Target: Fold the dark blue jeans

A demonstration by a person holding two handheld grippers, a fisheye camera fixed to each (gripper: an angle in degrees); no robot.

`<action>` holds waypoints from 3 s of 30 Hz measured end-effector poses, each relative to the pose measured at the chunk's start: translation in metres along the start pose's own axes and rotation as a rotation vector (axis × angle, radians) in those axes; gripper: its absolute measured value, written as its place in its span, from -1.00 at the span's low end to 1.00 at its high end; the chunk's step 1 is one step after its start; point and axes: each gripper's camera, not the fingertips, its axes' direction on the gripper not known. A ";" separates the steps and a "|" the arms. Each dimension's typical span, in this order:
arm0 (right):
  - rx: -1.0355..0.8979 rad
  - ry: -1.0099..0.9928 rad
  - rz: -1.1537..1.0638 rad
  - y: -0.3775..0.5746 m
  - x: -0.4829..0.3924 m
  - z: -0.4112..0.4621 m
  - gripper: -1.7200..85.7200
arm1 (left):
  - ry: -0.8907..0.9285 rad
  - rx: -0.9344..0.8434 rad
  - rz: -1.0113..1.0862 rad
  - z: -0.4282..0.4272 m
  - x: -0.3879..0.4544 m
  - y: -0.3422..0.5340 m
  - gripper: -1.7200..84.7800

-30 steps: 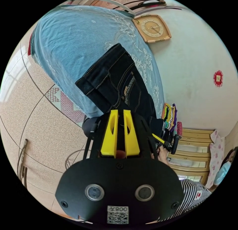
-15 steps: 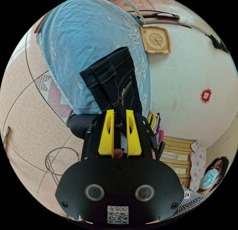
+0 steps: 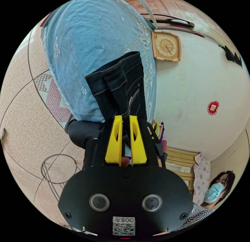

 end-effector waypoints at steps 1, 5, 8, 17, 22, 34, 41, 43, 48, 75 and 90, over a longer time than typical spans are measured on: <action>0.004 -0.004 0.001 0.004 0.004 0.000 -0.89 | -0.002 0.001 0.000 0.001 0.001 -0.002 -0.86; 0.041 -0.026 -0.005 0.022 0.017 -0.013 -0.89 | -0.007 0.004 0.053 0.004 0.018 -0.009 -0.89; 0.097 -0.035 -0.011 0.043 0.030 -0.034 -0.90 | 0.014 0.004 0.116 0.003 0.037 -0.013 -0.90; 0.335 -0.083 0.047 0.100 0.103 -0.128 -0.91 | 0.088 -0.017 0.339 0.009 0.128 -0.053 -0.90; 0.543 -0.007 0.184 0.121 0.174 -0.205 -0.92 | 0.100 0.000 0.500 0.015 0.201 -0.096 -0.90; 0.572 0.050 0.588 0.140 0.332 -0.194 -0.91 | 0.048 0.166 0.264 0.064 0.192 -0.220 -0.92; 0.230 -0.127 -0.054 0.053 0.143 -0.048 -0.80 | 0.121 0.186 0.252 0.061 0.169 -0.227 -0.92; 0.135 -0.100 -0.187 0.034 0.097 -0.010 -0.78 | 0.103 0.166 0.267 0.060 0.173 -0.230 -0.92; -0.033 0.036 -0.302 0.007 0.044 0.068 -0.74 | 0.083 0.121 0.299 0.059 0.180 -0.238 -0.92; 0.963 -0.373 0.649 0.051 0.434 -0.166 -0.92 | -0.061 0.211 0.264 0.077 0.259 -0.333 -0.91; 0.628 -0.355 0.620 -0.027 0.429 -0.034 -0.87 | -0.311 0.096 0.402 0.025 0.184 -0.272 -0.83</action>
